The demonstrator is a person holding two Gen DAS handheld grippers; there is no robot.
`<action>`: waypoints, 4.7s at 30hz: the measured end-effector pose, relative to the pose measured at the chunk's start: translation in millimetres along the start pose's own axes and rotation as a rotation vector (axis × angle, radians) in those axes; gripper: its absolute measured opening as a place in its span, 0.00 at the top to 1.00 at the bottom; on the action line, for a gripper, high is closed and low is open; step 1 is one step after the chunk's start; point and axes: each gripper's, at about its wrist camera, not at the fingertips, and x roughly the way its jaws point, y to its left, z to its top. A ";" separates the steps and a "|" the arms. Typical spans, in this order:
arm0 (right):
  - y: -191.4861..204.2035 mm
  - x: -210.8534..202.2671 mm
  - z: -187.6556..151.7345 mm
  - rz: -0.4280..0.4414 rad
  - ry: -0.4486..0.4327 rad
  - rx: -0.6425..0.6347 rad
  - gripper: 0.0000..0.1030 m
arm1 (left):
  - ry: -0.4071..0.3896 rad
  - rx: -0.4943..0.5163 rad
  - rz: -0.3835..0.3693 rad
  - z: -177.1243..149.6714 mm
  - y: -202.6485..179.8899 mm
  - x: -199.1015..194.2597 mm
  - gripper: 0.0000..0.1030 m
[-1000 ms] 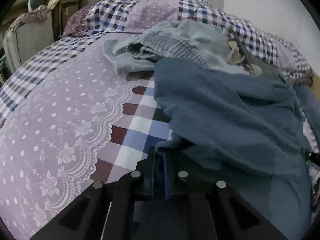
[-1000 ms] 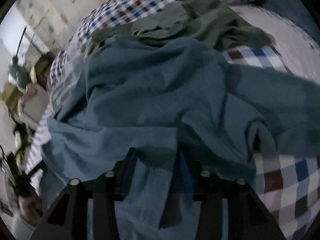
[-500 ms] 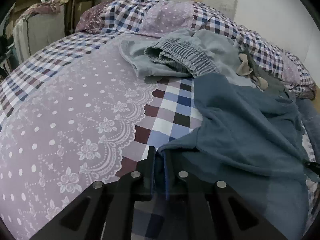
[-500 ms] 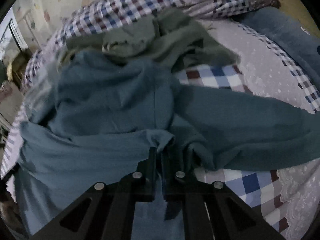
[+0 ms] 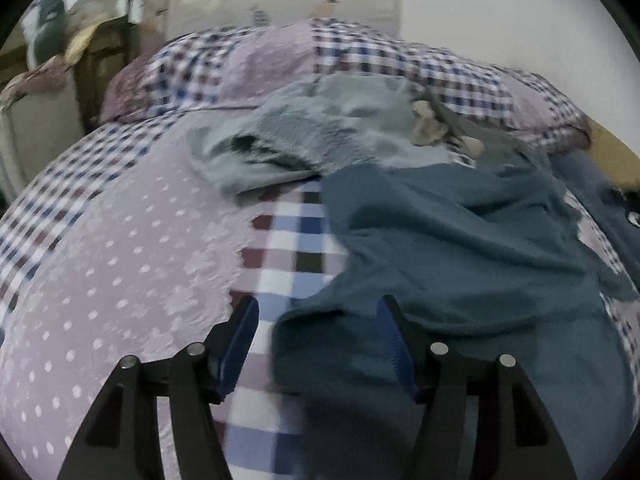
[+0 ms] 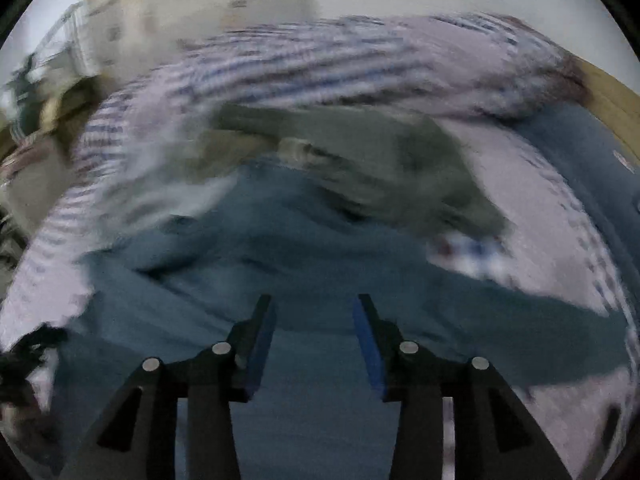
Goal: Fold clothes
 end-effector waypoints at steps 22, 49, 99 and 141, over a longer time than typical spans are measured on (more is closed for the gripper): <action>148.5 213.6 89.6 0.209 0.329 -0.442 0.54 | 0.097 -0.325 -0.158 7.6 31.6 41.5 0.98; 142.6 196.0 153.5 -0.142 0.050 -0.349 0.70 | 0.117 -0.382 -0.260 6.7 36.4 51.9 0.61; 247.1 196.6 144.1 0.293 0.202 -0.368 0.54 | 0.148 -0.316 -0.161 11.0 40.4 56.3 0.99; 17.3 1.9 16.1 0.096 -0.019 -0.079 0.61 | 0.064 -0.029 -0.043 24.3 33.2 20.8 0.45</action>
